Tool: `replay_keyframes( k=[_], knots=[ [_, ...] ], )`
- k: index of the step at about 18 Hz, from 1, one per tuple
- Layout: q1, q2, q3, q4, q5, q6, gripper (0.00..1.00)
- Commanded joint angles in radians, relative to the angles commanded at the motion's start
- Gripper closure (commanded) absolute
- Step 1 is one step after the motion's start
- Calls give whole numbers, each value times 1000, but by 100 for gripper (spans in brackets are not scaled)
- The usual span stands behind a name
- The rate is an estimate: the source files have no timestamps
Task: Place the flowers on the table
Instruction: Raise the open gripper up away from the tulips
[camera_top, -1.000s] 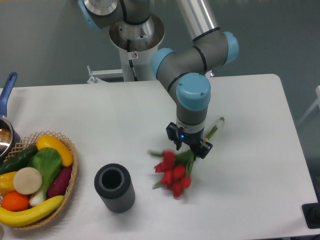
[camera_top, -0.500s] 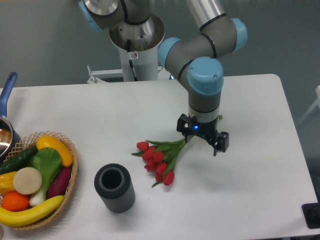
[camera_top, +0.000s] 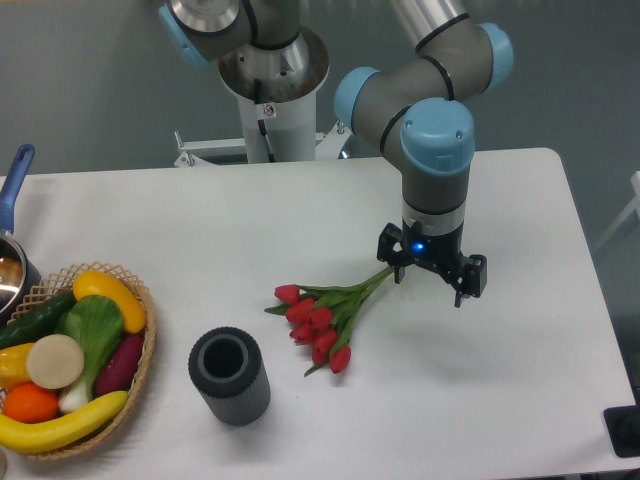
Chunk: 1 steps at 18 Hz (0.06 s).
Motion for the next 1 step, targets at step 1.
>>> replay_keyframes(
  k=[1],
  knots=[
    [-2,0,0,2,0,0,0]
  ],
)
